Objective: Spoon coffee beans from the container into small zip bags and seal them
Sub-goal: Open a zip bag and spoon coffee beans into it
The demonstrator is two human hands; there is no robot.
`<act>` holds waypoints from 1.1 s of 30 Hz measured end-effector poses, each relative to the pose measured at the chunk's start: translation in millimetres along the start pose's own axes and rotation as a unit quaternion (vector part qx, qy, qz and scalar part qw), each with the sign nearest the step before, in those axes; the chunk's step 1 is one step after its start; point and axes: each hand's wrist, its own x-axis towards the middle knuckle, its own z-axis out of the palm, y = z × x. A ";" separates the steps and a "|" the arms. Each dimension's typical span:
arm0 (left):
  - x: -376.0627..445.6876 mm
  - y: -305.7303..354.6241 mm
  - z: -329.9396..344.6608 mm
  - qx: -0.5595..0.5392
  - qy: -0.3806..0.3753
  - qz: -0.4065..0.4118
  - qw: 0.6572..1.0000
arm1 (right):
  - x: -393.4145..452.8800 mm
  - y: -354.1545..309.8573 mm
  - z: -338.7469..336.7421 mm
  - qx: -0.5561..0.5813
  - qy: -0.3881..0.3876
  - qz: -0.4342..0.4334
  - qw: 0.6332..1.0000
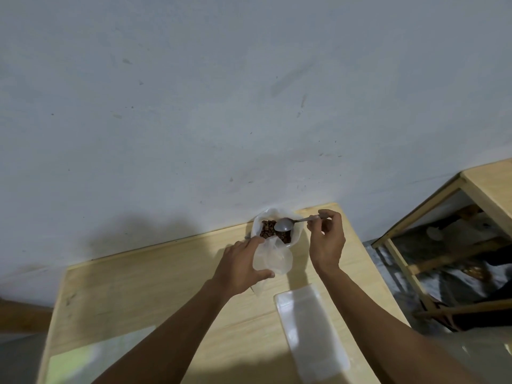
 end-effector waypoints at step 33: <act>-16.3 -12.4 1.5 -0.115 0.081 -0.073 0.987 | 9.9 -33.1 -27.3 0.061 0.019 0.146 0.987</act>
